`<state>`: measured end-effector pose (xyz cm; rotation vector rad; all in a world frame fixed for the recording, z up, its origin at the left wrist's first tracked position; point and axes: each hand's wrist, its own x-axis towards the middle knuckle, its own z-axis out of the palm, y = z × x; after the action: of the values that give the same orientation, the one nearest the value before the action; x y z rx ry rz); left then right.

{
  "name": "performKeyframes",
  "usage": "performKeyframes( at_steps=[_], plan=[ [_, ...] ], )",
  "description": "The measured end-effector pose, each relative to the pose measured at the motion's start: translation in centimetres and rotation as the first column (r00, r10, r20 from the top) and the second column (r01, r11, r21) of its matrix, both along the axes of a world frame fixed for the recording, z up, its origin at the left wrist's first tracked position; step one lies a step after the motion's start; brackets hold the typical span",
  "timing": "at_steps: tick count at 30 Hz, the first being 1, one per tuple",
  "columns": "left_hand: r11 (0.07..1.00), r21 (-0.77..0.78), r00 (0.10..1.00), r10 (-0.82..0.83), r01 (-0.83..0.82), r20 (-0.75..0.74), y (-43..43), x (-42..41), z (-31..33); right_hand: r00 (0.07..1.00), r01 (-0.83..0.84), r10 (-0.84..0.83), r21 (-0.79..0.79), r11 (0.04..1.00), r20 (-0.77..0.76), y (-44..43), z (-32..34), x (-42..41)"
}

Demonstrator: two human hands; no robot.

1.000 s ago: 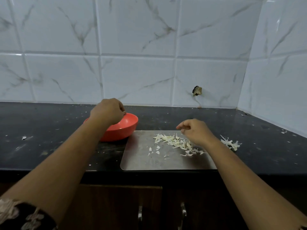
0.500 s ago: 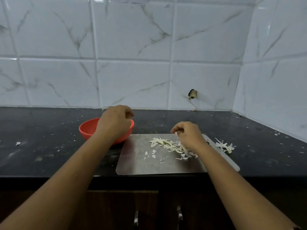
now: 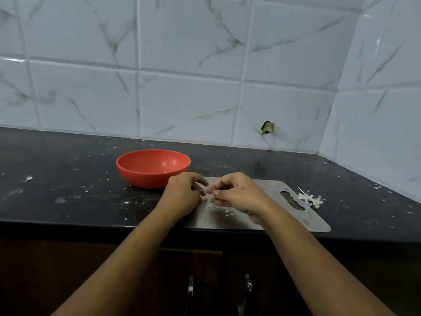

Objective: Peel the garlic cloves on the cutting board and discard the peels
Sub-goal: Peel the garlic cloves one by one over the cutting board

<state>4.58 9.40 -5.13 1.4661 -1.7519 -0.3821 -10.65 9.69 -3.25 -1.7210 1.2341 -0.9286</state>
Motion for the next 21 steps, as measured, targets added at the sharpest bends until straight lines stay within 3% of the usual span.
performKeyframes(
  at_steps=[2,4,8,12,14,18,21],
  plan=[
    [1.000,-0.002,0.997,0.016,-0.016,-0.073,0.0,-0.2,0.0,0.975,-0.073,0.046,0.120,0.990,0.217,0.4,-0.5,2.2],
    [0.999,0.009,0.990,0.039,-0.038,-0.139,-0.1,-0.2,-0.2,0.952,-0.045,-0.005,0.157,0.987,0.305,0.0,-1.3,3.8],
    [0.999,0.040,0.934,0.026,-0.013,-0.356,-0.2,0.2,0.0,0.923,0.220,-0.239,0.094,0.971,0.302,-1.8,-1.8,2.9],
    [0.995,0.096,0.897,0.010,0.036,-0.442,-0.3,0.3,0.4,0.867,0.380,-0.369,0.034,0.924,0.334,-2.3,-1.1,-0.3],
    [0.990,0.127,0.890,0.009,0.055,-0.456,-0.2,0.0,0.3,0.862,0.374,-0.358,0.027,0.927,0.359,-1.9,-1.0,-0.8],
    [0.990,0.129,0.912,0.009,0.049,-0.410,0.1,-0.3,-0.1,0.953,0.256,-0.245,-0.038,0.966,0.180,-0.8,-1.1,-0.1],
    [0.993,0.110,0.914,0.009,0.039,-0.405,0.4,-0.3,-0.4,0.950,0.134,-0.140,0.042,0.990,0.279,0.0,-1.2,0.6]
  ],
)
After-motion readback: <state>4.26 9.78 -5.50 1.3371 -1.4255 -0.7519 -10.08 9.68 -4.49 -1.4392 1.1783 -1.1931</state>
